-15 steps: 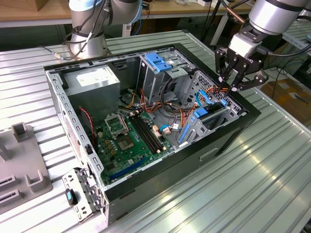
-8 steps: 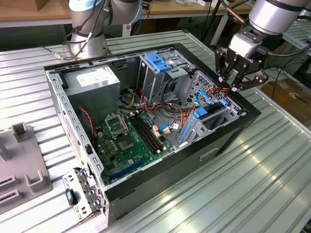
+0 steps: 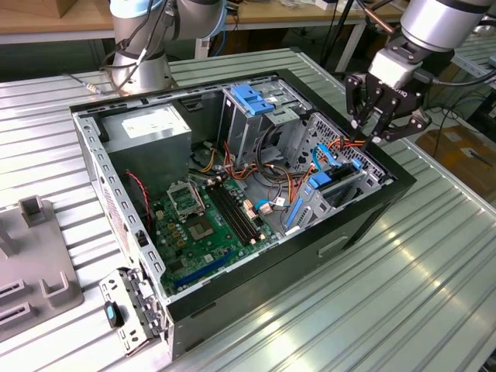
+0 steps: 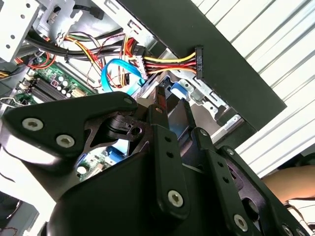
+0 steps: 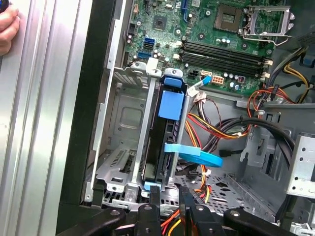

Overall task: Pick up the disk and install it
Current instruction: 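Insert the first disk wire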

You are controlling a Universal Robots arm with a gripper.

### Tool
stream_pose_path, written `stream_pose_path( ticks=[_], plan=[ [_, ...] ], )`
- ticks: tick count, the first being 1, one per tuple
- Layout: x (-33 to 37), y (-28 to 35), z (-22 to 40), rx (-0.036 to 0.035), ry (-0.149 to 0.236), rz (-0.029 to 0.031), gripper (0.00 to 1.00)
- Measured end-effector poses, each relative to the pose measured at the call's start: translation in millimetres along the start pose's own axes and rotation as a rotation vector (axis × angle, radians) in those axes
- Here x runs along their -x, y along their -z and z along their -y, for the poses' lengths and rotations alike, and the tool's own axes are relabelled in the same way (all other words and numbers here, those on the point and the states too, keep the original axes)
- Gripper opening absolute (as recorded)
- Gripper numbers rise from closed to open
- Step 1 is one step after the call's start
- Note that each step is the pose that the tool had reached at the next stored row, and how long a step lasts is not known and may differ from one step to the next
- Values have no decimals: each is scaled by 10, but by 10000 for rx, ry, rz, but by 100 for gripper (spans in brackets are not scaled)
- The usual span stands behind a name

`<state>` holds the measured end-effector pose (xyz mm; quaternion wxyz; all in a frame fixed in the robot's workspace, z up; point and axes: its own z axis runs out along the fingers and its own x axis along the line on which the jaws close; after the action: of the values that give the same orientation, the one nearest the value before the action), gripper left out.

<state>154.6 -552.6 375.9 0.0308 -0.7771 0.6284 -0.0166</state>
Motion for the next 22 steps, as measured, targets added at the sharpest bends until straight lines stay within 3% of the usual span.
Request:
stream_pose_path(
  ticks=[8, 14, 22],
  plan=[
    [-38, -12, 178, 8, 557, 38, 30],
    [-42, -14, 197, 8, 574, 40, 30],
    [-52, -18, 268, 9, 671, 46, 30]
  ],
)
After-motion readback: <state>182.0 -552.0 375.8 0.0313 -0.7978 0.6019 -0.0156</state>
